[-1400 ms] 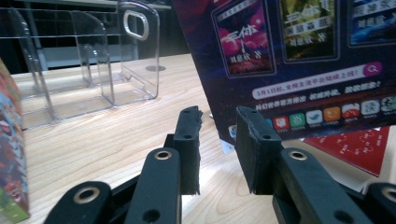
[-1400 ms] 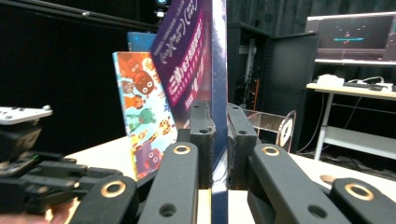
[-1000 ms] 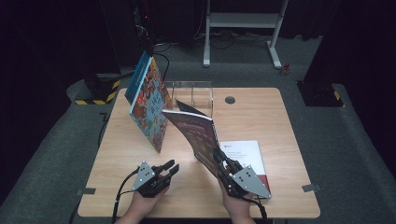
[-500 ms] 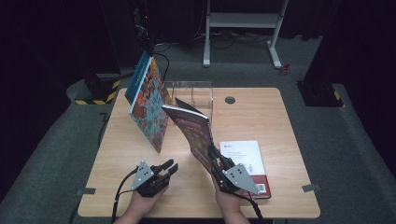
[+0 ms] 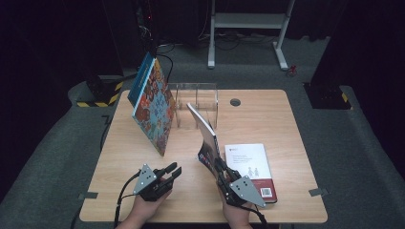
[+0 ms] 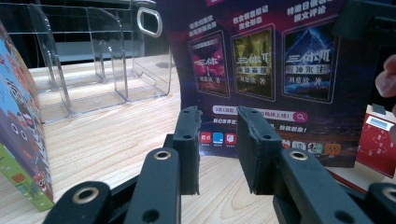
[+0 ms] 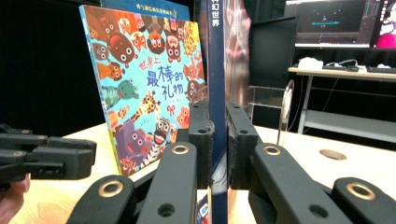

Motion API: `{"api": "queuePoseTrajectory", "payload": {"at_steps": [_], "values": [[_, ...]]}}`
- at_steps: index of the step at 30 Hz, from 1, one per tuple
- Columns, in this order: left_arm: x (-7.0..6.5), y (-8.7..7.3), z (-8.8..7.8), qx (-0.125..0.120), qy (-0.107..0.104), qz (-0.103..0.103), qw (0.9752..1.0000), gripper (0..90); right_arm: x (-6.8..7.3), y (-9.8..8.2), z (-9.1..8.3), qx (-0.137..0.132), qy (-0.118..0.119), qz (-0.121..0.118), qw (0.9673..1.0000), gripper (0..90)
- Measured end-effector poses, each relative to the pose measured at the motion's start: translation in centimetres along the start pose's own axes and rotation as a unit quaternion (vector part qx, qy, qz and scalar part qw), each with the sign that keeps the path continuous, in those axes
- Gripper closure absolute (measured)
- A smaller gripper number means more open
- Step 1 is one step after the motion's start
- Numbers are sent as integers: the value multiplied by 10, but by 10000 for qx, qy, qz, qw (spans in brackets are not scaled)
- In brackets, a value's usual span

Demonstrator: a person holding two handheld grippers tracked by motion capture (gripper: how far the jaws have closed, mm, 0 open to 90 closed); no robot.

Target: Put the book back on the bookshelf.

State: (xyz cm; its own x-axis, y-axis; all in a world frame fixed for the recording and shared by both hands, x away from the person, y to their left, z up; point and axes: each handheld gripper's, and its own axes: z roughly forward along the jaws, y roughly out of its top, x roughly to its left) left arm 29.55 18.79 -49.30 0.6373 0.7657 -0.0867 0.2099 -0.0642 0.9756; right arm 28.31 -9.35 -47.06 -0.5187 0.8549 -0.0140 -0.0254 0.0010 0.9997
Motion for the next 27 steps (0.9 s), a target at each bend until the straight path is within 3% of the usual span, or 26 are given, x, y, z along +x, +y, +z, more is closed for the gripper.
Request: {"api": "queuePoseTrajectory", "payload": {"at_steps": [8,13,20,27], "values": [[-2,0,0,-3,-45,-34,10000,695,5,-7,-8,117,35,94,9999,794],[-3,3,-2,-23,-102,1,9999,680,7,-8,-10,122,82,306,9994,784],[-14,16,-7,-78,-303,-44,9995,571,13,-10,-11,69,141,387,9991,785],[-36,42,-12,-248,-489,-57,9985,408,18,-10,-11,58,99,466,9988,784]]}}
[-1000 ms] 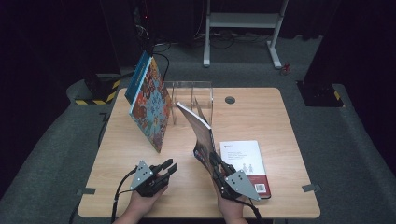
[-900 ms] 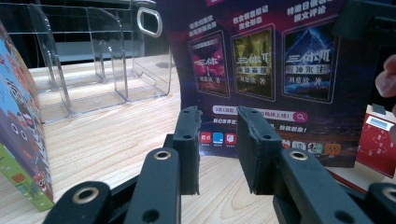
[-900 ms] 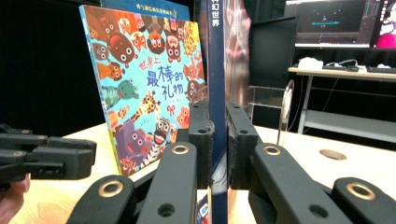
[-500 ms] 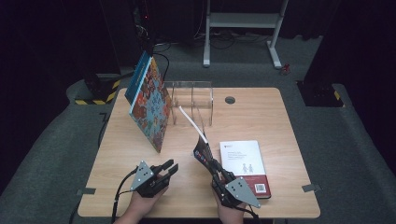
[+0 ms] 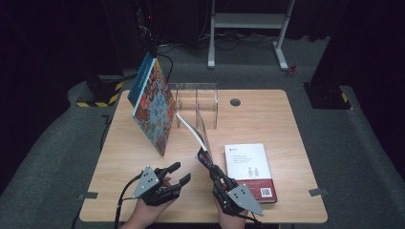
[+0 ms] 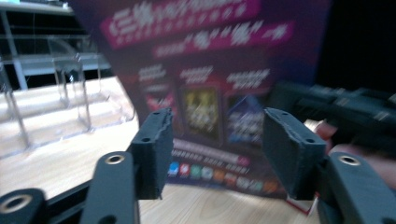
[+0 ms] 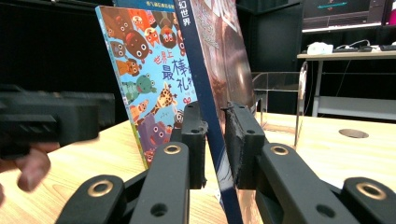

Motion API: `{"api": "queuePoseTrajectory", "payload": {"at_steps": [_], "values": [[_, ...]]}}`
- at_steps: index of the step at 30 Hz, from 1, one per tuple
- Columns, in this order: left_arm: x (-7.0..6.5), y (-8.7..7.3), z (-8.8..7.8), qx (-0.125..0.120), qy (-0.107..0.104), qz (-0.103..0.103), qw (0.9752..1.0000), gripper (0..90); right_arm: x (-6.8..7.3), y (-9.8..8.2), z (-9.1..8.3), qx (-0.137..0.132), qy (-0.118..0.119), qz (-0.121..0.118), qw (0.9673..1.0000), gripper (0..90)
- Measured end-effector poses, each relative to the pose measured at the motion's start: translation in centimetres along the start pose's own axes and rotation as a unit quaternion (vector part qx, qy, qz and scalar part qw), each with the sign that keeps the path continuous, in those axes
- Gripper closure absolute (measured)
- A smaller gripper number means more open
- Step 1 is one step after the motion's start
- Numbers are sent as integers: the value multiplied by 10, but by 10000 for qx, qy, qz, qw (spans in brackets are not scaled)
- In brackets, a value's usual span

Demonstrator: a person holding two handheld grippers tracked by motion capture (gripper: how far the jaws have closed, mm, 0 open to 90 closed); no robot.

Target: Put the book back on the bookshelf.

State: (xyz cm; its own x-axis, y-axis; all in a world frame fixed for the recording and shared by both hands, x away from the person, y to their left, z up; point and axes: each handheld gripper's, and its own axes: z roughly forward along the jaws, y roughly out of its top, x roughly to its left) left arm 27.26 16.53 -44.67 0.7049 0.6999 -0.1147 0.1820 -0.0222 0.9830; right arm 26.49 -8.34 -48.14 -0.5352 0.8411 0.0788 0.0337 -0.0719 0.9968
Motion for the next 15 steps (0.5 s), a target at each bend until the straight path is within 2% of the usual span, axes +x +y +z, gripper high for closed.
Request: {"api": "queuePoseTrajectory", "payload": {"at_steps": [4,9,15], "values": [[-9,13,3,-63,-45,-118,9999,359,2,-1,1,8,-7,35,10000,780],[-21,30,10,-136,-34,-79,9999,330,4,-1,1,4,-19,62,10000,778],[-29,40,17,-148,57,-133,9998,309,4,-1,2,2,-47,94,9999,778]]}}
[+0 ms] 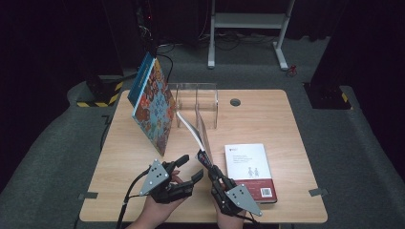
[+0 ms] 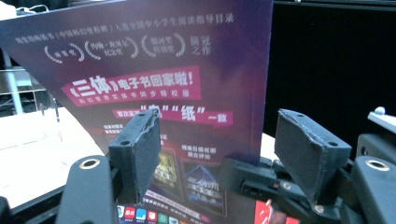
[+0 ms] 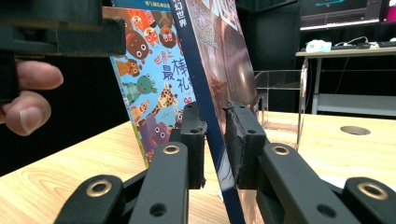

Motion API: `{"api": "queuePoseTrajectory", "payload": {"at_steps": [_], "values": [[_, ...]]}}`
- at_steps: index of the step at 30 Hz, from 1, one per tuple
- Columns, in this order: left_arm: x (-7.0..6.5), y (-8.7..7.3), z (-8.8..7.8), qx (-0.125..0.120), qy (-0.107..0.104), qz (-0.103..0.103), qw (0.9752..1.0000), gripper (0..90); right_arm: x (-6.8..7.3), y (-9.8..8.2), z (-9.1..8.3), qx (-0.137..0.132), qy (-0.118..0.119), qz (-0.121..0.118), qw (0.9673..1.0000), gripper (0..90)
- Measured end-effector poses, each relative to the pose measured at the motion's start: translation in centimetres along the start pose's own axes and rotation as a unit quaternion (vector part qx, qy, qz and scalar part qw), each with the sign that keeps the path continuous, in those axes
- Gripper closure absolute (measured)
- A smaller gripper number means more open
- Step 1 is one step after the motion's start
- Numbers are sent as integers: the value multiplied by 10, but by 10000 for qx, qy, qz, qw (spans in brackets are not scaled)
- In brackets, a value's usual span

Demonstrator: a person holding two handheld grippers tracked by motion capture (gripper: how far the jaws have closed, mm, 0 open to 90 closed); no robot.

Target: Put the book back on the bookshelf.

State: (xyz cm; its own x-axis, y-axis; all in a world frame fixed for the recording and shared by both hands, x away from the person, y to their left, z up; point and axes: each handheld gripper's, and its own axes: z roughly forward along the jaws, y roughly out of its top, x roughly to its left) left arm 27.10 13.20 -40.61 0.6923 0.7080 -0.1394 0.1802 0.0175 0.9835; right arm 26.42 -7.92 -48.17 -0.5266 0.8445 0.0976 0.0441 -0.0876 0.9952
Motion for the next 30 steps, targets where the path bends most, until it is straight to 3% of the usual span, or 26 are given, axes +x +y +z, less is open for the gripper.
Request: {"api": "queuePoseTrajectory", "payload": {"at_steps": [10,19,27,30], "values": [[-11,9,16,87,259,-119,9996,268,4,0,1,-3,-16,-4,10000,774],[-13,10,22,146,433,-162,9988,259,15,-1,4,4,152,-53,9999,768],[-12,11,14,71,548,-116,9984,333,25,-2,8,29,352,-73,9993,759],[-11,11,8,80,632,27,9980,378,35,-3,11,107,536,-156,9984,756]]}}
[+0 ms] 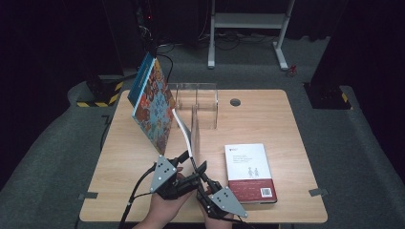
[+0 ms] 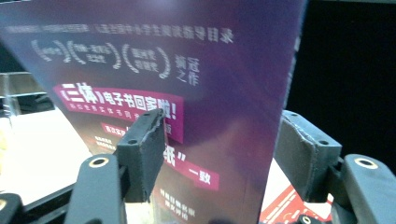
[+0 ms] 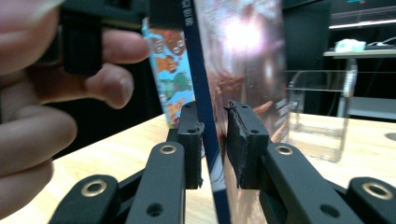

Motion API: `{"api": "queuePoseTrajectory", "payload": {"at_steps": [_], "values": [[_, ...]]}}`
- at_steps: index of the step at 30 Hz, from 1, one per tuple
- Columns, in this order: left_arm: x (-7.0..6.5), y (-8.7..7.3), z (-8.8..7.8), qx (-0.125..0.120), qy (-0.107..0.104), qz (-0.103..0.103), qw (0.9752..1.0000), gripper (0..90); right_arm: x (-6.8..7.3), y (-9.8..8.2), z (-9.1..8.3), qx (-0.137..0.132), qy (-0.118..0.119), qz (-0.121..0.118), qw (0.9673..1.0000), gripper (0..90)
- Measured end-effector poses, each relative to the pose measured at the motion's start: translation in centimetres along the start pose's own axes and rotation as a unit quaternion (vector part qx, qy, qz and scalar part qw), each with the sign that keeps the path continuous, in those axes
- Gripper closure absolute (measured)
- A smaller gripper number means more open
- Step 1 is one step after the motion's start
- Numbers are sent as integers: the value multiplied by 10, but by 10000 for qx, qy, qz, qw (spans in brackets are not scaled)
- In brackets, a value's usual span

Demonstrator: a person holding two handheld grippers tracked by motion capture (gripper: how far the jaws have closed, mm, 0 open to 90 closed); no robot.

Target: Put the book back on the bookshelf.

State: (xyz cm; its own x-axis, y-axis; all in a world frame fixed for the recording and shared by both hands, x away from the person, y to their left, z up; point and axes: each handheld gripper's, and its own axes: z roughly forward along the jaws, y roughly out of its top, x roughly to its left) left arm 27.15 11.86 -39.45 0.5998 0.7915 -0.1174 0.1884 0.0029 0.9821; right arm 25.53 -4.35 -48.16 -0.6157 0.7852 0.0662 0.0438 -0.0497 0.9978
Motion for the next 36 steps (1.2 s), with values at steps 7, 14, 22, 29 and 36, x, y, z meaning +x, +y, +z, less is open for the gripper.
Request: {"api": "queuePoseTrajectory", "payload": {"at_steps": [7,14,22,29,36], "values": [[10,-6,-15,-197,290,81,9994,442,8,-3,8,130,124,-80,9998,755],[12,-11,-22,-260,324,208,9989,497,14,-5,15,201,239,-112,9994,734],[8,-14,-23,-313,393,426,9978,566,15,-6,18,271,344,-137,9989,705],[8,-14,-25,-316,443,493,9973,595,14,-5,19,319,415,-106,9986,668],[9,-15,-28,-368,490,559,9966,649,16,-6,21,354,493,-23,9982,637]]}}
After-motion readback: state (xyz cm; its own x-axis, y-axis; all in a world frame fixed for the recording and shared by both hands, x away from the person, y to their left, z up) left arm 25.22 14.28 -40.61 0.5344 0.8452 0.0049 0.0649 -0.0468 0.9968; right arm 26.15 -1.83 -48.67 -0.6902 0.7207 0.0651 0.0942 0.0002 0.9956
